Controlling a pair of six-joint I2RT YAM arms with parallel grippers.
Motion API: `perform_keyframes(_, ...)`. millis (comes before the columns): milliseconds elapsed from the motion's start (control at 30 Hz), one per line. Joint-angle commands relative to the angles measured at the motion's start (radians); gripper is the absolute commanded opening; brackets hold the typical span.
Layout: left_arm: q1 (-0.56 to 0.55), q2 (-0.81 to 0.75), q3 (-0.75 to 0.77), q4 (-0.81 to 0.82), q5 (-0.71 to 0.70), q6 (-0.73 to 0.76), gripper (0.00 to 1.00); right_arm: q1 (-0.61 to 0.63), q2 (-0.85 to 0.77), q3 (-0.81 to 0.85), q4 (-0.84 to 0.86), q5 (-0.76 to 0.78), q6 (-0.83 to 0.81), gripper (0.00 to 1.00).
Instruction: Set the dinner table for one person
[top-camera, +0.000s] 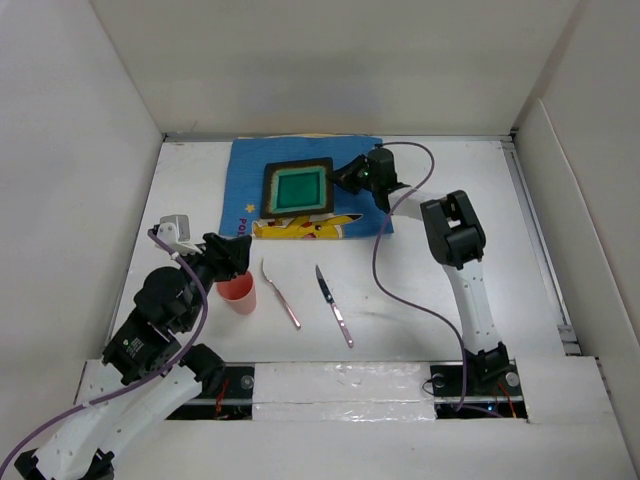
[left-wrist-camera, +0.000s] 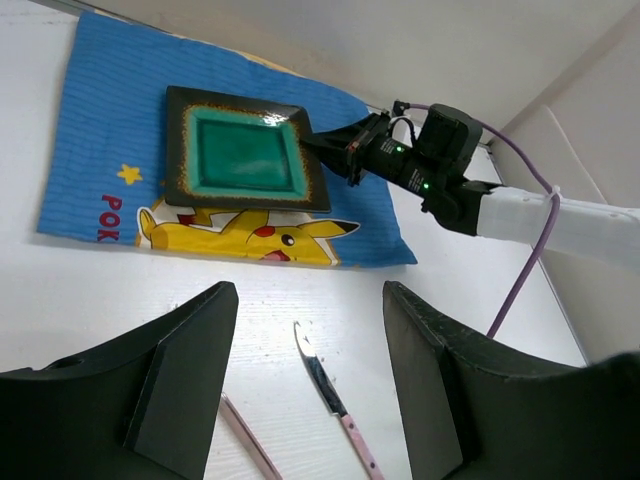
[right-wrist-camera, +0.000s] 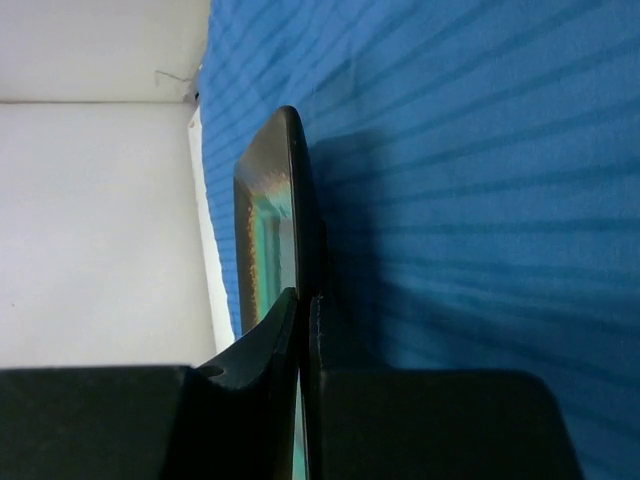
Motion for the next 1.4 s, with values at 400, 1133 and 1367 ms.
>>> perform_keyframes(400,0.003,0.008,0.004,0.051,0.006,0.032,0.57,-0.040,-0.028,0.102,0.004,-0.089,-0.010,0.37)
perform_keyframes(1133,0.003,-0.143,0.006,0.005,-0.209,-0.037,0.00,0.276,-0.645,-0.165,-0.486,0.057,-0.855,0.00)
perform_keyframes(1367,0.003,-0.262,-0.010,0.005,-0.291,-0.071,0.31,0.623,-0.648,-0.082,-0.685,0.311,-0.958,0.55)
